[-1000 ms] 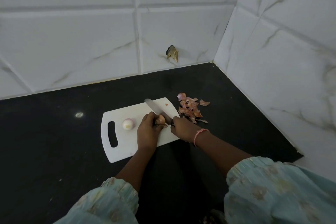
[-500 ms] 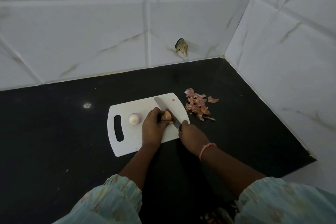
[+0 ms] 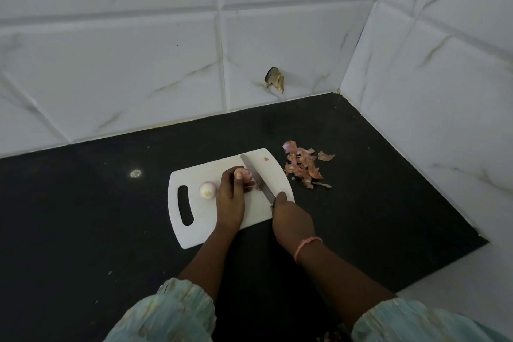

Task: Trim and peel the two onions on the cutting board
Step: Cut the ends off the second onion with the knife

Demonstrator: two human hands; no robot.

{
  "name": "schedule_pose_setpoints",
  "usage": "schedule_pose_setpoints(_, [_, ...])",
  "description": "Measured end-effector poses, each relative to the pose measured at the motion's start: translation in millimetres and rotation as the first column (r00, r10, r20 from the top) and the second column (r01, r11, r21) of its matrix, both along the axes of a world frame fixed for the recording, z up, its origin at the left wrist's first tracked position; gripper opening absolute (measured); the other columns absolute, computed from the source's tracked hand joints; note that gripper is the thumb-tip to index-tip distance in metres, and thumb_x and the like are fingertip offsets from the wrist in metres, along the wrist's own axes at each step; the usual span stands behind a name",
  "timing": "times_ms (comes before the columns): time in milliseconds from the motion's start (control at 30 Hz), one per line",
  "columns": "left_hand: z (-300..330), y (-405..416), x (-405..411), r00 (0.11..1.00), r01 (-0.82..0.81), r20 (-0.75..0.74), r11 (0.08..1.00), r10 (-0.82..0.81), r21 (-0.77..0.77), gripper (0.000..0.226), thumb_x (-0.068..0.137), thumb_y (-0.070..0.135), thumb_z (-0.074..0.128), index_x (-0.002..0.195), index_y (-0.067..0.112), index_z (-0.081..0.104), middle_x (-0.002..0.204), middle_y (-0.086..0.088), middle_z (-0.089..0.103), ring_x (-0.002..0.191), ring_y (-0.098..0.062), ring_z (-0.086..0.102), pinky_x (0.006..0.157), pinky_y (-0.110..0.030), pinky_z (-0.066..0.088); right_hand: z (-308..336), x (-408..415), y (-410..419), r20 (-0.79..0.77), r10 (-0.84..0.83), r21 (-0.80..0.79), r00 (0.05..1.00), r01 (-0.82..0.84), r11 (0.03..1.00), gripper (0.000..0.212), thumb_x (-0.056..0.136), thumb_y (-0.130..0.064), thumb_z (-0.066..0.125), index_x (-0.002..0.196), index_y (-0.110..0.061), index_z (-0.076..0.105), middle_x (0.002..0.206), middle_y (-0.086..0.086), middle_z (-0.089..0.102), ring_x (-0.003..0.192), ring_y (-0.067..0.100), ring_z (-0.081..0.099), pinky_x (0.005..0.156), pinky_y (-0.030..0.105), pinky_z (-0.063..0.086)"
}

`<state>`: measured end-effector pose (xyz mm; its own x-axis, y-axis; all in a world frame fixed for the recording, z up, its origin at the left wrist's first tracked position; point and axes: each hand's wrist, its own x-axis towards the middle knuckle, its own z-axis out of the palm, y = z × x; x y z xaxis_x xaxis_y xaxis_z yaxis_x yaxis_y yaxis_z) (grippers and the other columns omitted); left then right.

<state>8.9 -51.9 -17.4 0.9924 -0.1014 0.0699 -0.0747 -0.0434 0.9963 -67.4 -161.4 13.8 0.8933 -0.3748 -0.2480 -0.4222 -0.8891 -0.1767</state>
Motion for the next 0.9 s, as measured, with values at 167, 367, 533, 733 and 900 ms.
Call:
schedule_pose_setpoints(167, [3, -1, 0, 0.999, 0.032, 0.011, 0.994, -0.031, -0.108, 0.033, 0.108, 0.024, 0.034, 0.108, 0.000, 0.056, 0.097, 0.003, 0.068, 0.084, -0.017, 0.066, 0.073, -0.036, 0.056, 7, -4, -20, 0.082, -0.162, 0.084, 0.983, 0.155, 0.984, 0.026, 0.102, -0.032, 0.037, 0.118, -0.014, 0.045, 0.099, 0.006, 0.065, 0.086, 0.021, 0.064, 0.065, 0.034, 0.048])
schedule_pose_setpoints(367, [2, 0, 0, 0.995, 0.045, -0.077, 0.988, -0.057, -0.147, 0.046, 0.107, 0.035, 0.026, 0.105, 0.002, 0.059, 0.090, -0.014, 0.070, 0.078, -0.025, 0.063, 0.072, -0.035, 0.054, 7, -3, -37, 0.369, -0.228, 0.108, 0.901, 0.202, 0.973, 0.037, 0.102, -0.033, 0.038, 0.135, -0.017, 0.043, 0.110, 0.002, 0.064, 0.090, 0.013, 0.063, 0.074, 0.028, 0.052])
schedule_pose_setpoints(533, [1, 1, 2, 0.992, 0.047, -0.106, 0.987, -0.064, -0.156, 0.040, 0.108, 0.025, 0.024, 0.106, 0.005, 0.059, 0.082, -0.015, 0.064, 0.070, -0.019, 0.056, 0.065, -0.031, 0.049, -9, 0, -32, 0.396, -0.109, 0.124, 0.912, 0.065, 0.990, 0.041, 0.101, -0.027, 0.041, 0.141, -0.027, 0.038, 0.142, 0.005, 0.044, 0.112, 0.018, 0.057, 0.086, 0.033, 0.054])
schedule_pose_setpoints(733, [3, 4, 0, 0.992, 0.093, -0.076, 0.990, -0.101, -0.103, 0.041, 0.096, 0.025, 0.023, 0.105, 0.009, 0.059, 0.085, -0.004, 0.061, 0.069, -0.004, 0.053, 0.062, -0.017, 0.046, -18, -1, -24, 0.365, -0.020, 0.043, 0.931, 0.005, 0.999, 0.038, 0.098, -0.026, 0.046, 0.136, -0.031, 0.044, 0.128, 0.003, 0.046, 0.108, 0.015, 0.050, 0.083, 0.030, 0.051])
schedule_pose_setpoints(900, [4, 4, 1, 0.990, 0.096, -0.095, 0.991, -0.105, -0.094, 0.035, 0.094, 0.029, 0.026, 0.099, 0.016, 0.059, 0.087, -0.001, 0.061, 0.073, -0.007, 0.053, 0.063, -0.022, 0.047, -17, 0, -27, 0.402, 0.031, 0.027, 0.915, -0.046, 0.999, 0.017, 0.093, -0.032, 0.052, 0.107, -0.026, 0.056, 0.111, -0.001, 0.049, 0.103, 0.015, 0.047, 0.083, 0.032, 0.047])
